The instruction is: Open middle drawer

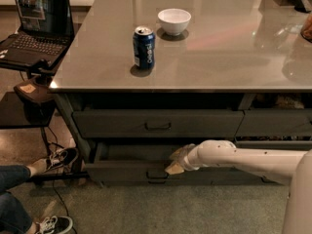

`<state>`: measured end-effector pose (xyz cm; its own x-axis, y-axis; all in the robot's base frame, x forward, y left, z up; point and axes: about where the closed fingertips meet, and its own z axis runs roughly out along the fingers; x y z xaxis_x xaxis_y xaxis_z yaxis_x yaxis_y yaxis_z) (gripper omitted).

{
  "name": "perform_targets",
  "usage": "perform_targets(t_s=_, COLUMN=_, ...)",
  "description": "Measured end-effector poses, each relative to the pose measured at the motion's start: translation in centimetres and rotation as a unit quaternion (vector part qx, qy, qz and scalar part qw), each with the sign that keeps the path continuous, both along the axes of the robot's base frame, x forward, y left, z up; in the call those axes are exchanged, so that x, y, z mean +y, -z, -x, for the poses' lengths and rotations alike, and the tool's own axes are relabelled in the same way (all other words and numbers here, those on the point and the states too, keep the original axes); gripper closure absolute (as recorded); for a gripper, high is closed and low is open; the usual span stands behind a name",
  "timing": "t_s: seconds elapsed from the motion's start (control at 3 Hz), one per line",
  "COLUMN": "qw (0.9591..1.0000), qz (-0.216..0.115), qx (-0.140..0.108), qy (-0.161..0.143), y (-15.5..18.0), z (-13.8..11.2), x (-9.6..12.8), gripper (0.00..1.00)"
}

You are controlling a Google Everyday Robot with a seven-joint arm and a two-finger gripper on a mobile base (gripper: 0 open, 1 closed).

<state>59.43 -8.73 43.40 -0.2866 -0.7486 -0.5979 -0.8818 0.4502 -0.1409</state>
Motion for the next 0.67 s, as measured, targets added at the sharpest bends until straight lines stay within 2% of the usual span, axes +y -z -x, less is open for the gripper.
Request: perform_targets(t_s=0.67, qw=0.9999, qz=-0.002, qx=-0.004, qy=0.014, y=-0.60, z=1.54, x=-0.81, gripper=1.00)
